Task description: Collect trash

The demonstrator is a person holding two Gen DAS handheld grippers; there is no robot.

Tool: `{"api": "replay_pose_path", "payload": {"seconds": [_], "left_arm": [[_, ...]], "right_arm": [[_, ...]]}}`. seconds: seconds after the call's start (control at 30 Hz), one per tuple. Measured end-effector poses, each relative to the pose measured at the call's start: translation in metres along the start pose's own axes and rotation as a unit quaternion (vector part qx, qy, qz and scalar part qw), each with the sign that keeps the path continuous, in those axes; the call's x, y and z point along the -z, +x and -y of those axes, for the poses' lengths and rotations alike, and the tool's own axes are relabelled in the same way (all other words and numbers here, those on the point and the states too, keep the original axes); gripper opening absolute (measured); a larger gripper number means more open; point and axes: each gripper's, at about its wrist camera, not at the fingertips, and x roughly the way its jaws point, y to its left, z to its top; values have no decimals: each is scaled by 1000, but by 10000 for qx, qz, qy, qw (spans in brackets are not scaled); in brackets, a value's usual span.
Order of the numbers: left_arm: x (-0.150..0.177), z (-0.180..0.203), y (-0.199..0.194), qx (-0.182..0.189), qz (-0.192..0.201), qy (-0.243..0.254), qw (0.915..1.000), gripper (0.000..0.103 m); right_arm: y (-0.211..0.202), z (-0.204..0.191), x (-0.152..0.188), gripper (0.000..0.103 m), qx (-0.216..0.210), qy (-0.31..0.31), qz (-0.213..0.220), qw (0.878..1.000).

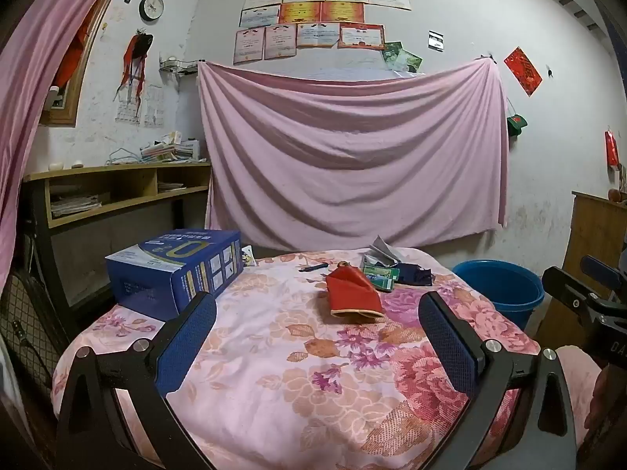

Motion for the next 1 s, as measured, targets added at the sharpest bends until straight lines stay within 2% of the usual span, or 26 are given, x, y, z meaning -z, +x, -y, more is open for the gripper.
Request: {"api": "replay_pose_path", "payload": {"seconds": [1.0], "left_arm": [[0,0,0,-7,13,-4,10000,101]], "right_arm": [[5,-1,3,103,-31,36,-73,10000]]}}
